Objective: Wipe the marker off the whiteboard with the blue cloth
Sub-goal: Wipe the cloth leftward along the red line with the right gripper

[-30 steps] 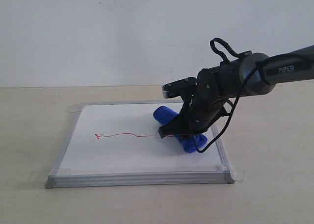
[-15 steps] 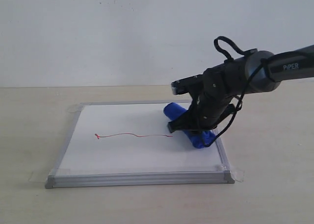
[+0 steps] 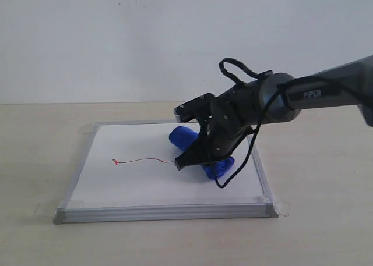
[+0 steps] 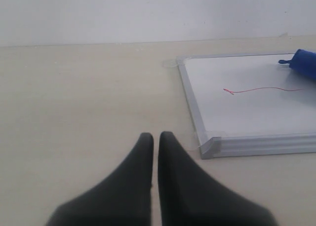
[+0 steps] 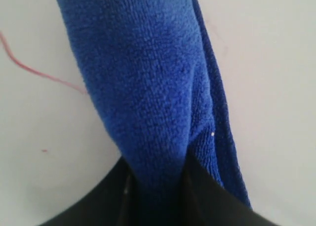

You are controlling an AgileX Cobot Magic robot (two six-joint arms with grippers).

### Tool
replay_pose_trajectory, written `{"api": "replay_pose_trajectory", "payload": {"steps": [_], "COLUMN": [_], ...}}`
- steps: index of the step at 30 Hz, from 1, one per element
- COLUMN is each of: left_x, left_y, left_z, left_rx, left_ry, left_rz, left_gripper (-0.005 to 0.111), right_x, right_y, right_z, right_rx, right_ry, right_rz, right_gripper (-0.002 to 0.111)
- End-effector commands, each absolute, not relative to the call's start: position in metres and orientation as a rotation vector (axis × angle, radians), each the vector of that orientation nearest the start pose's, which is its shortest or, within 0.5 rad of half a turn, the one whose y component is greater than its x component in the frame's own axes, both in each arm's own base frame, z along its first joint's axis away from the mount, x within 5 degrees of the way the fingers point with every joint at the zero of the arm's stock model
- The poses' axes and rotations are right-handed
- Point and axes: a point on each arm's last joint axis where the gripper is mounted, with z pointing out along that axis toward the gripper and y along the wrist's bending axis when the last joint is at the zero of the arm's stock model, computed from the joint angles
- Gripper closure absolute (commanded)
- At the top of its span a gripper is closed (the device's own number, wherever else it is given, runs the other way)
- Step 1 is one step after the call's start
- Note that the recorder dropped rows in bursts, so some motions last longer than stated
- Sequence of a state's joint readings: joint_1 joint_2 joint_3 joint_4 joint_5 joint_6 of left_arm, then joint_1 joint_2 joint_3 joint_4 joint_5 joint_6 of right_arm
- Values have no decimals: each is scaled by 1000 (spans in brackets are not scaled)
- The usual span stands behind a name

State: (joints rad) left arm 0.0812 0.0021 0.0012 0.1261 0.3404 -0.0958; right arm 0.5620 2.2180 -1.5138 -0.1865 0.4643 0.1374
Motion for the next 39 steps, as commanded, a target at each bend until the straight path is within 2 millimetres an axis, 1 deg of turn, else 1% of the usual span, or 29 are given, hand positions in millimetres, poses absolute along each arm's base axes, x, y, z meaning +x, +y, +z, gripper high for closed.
{"api": "replay_pose_trajectory", "payload": {"steps": [1, 4, 6, 8, 13, 15, 17, 19, 20, 21, 22, 23, 24, 25, 26, 27, 28, 29, 31, 33, 35, 37, 39], "left_x": [53, 53, 53, 53, 53, 53, 53, 53, 53, 53, 53, 53, 53, 53, 53, 53, 53, 53, 53, 53, 53, 53, 53], "left_y": [8, 8, 8, 8, 8, 8, 8, 8, 8, 8, 8, 8, 8, 8, 8, 8, 8, 8, 8, 8, 8, 8, 8], "left_z": [183, 183, 183, 183, 183, 183, 183, 183, 183, 183, 183, 183, 183, 183, 183, 183, 183, 183, 183, 183, 183, 183, 183], "left_rx": [-82, -82, -82, -82, -82, -82, -82, -82, -82, -82, -82, -82, -82, -82, -82, -82, -82, -82, -82, -82, -82, -82, -82], "left_ry": [1819, 1819, 1819, 1819, 1819, 1819, 1819, 1819, 1819, 1819, 1819, 1819, 1819, 1819, 1819, 1819, 1819, 1819, 1819, 1819, 1819, 1819, 1819], "left_rz": [102, 102, 102, 102, 102, 102, 102, 102, 102, 102, 102, 102, 102, 102, 102, 102, 102, 102, 102, 102, 102, 102, 102], "left_gripper": [103, 103, 103, 103, 103, 103, 103, 103, 103, 103, 103, 103, 103, 103, 103, 103, 103, 103, 103, 103, 103, 103, 103], "right_x": [372, 376, 384, 393, 418, 422, 422, 420, 412, 408, 396, 391, 377, 372, 361, 357, 358, 363, 380, 401, 416, 422, 424], "right_y": [264, 264, 255, 240, 189, 180, 179, 185, 200, 210, 232, 242, 264, 272, 285, 291, 292, 289, 274, 249, 225, 217, 219], "right_z": [99, 104, 106, 105, 106, 107, 107, 107, 106, 105, 102, 100, 97, 97, 97, 99, 102, 104, 107, 104, 102, 104, 109], "right_rx": [-837, -850, -839, -798, -609, -571, -568, -569, -624, -674, -771, -810, -912, -952, -1025, -1050, -1052, -1044, -937, -795, -685, -638, -636], "right_ry": [2653, 2652, 2647, 2660, 2734, 2758, 2765, 2764, 2754, 2744, 2732, 2726, 2707, 2696, 2673, 2665, 2664, 2663, 2684, 2746, 2805, 2831, 2822], "right_rz": [86, 76, 47, 18, -26, -40, -44, -22, -6, 4, 40, 60, 110, 126, 147, 148, 149, 138, 99, -15, -211, -313, -328], "right_gripper": [108, 108, 108, 108, 108, 108, 108, 108, 108, 108, 108, 108, 108, 108, 108, 108, 108, 108, 108, 108, 108, 108, 108]}}
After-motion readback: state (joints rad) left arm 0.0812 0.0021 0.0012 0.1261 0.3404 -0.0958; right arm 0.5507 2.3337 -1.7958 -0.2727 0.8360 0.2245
